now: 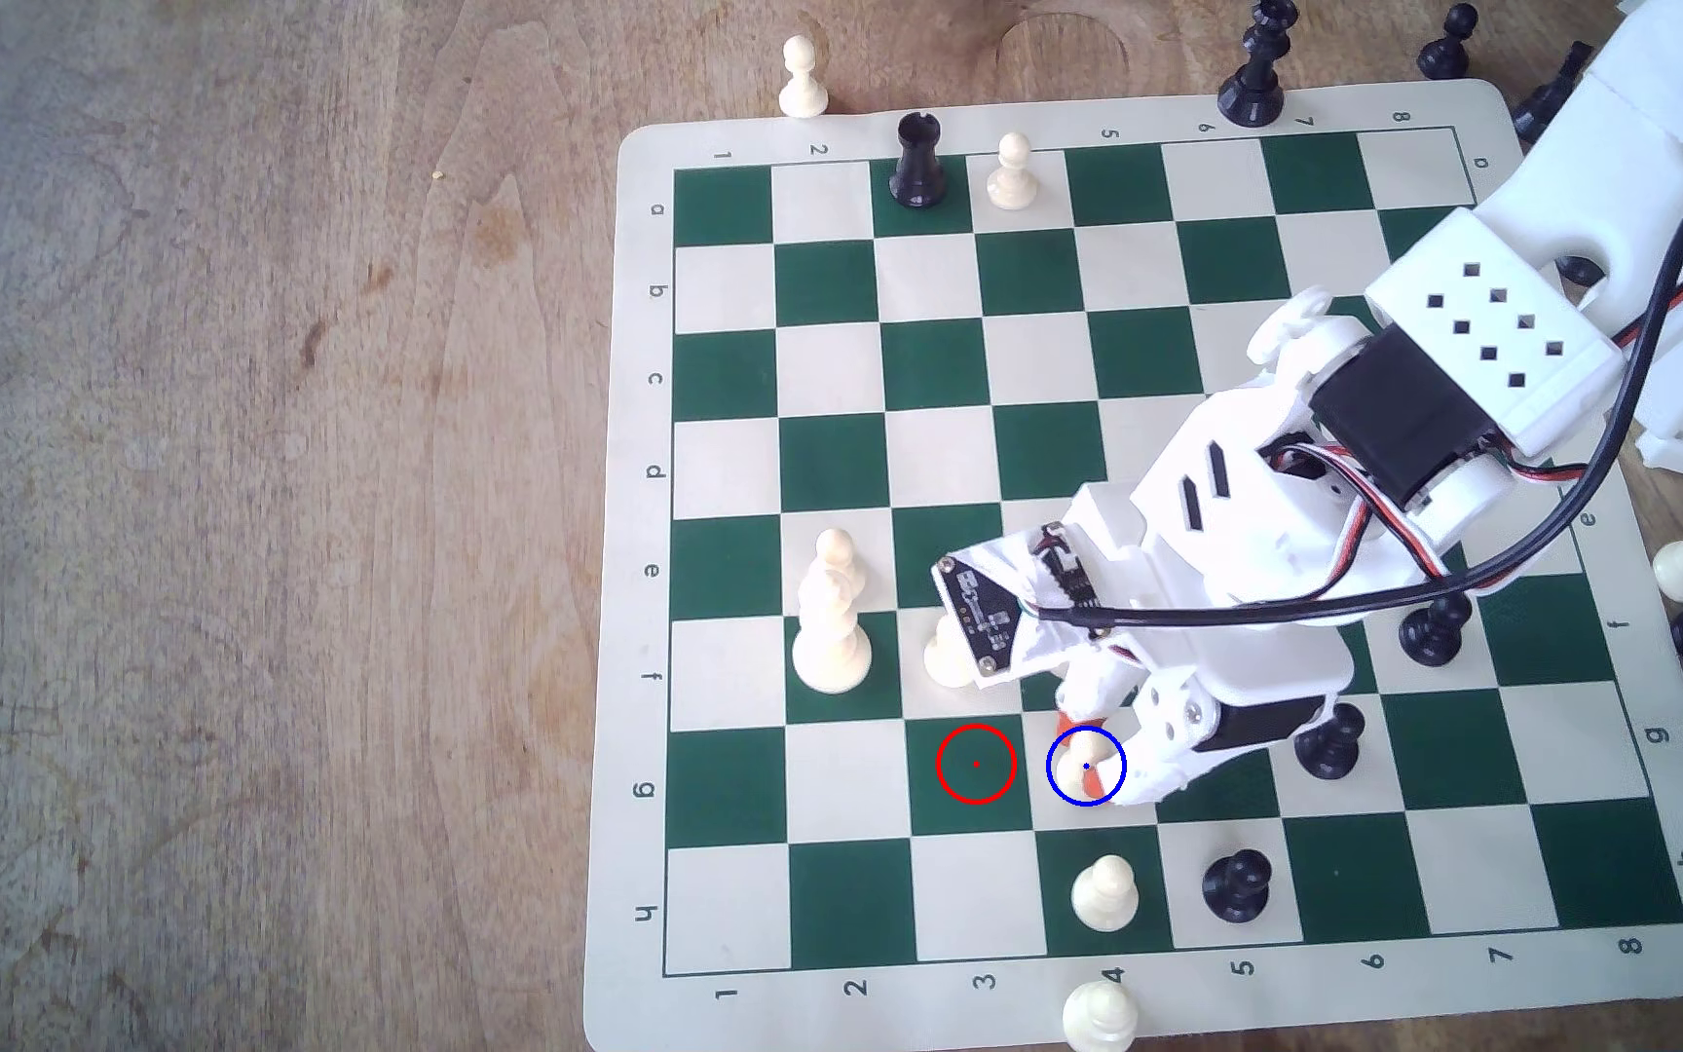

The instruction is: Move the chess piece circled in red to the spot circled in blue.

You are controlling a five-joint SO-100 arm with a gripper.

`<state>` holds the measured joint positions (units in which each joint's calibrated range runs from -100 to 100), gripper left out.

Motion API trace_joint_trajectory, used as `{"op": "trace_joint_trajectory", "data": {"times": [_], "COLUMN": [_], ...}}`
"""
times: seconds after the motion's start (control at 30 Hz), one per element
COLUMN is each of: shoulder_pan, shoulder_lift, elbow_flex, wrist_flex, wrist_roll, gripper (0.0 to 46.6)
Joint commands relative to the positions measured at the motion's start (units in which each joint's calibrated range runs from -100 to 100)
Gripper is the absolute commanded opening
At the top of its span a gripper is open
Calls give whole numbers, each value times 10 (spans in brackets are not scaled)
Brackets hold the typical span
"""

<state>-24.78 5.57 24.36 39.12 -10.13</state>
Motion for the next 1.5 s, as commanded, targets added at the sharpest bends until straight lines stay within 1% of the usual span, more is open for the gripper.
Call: {"op": "trace_joint_trajectory", "data": {"times": [0.0,0.03,0.07,0.1,0.13,0.2,0.33,0.53,0.73,0.9,0.93,1.0,1.03,1.07,1.1,1.2,1.23,1.27,1.3,1.33,1.37,1.47], "shoulder_pan": [1,2,3,3,3,5,14,34,41,47,53,62,68,82,88,114,134,143,153,161,178,199], "shoulder_lift": [-12,-11,-11,-12,-14,-23,-50,-82,-109,-164,-187,-216,-231,-271,-293,-364,-410,-433,-458,-485,-540,-609], "elbow_flex": [-41,-42,-43,-43,-42,-40,-41,-45,-45,-71,-71,-65,-59,-25,-1,84,141,170,206,247,324,426], "wrist_flex": [-8,-10,-10,-9,-7,-6,6,31,46,80,81,80,80,64,50,1,-37,-57,-84,-120,-180,-256], "wrist_roll": [-3,-3,-3,-3,-2,-1,1,8,12,15,15,15,16,22,30,54,57,59,61,62,68,82], "gripper": [72,156,202,237,254,266,270,260,256,255,238,183,168,132,111,67,51,38,15,2,2,2]}}
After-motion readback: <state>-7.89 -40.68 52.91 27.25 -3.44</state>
